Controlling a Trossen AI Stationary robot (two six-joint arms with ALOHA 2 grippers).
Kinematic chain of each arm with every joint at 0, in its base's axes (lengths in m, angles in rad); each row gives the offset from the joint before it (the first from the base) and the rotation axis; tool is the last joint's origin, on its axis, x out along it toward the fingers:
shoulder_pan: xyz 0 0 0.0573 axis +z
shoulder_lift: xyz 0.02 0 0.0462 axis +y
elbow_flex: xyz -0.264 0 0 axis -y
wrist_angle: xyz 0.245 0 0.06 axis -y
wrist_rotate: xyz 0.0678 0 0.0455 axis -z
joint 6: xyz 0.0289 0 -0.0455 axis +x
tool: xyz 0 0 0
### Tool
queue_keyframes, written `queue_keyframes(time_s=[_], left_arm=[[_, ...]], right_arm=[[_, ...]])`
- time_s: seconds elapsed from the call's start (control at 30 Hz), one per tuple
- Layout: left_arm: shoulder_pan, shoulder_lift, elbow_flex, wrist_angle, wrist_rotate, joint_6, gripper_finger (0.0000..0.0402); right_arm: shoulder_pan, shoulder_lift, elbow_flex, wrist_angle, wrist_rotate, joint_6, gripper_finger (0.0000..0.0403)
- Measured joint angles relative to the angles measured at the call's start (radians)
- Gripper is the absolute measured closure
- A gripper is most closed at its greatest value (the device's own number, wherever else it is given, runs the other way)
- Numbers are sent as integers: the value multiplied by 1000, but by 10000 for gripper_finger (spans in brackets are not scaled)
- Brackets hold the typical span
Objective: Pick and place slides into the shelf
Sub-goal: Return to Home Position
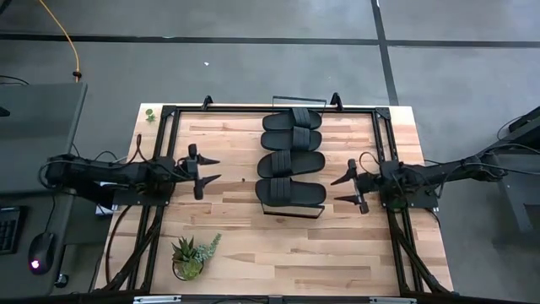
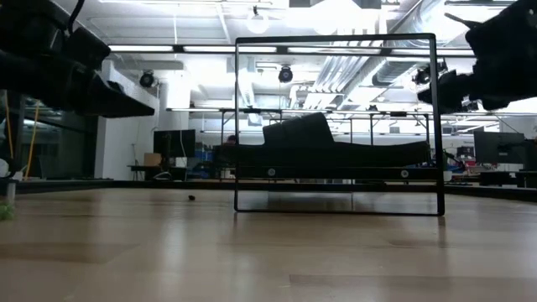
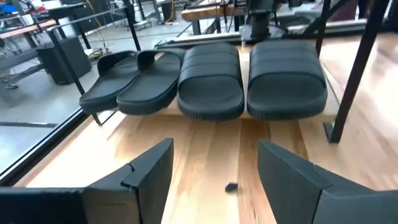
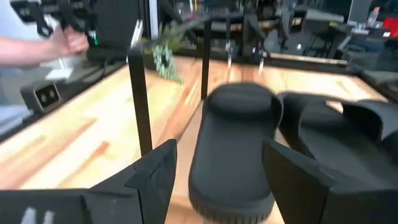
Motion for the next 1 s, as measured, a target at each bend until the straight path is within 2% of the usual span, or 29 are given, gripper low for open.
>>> queue_keyframes(time_s=[0.13,0.43,0.77,1.0], left_arm=[[0,-72,0,-114,-25,5,185],[0,-100,4,-118,-30,17,185],[0,-99,4,-118,-30,15,185],[0,-99,4,-118,-30,-2,185]], right_arm=[[0,0,0,-63,3,-24,176],[0,0,0,-153,150,1,176],[0,0,0,-183,162,-5,176],[0,0,0,-182,153,145,176]])
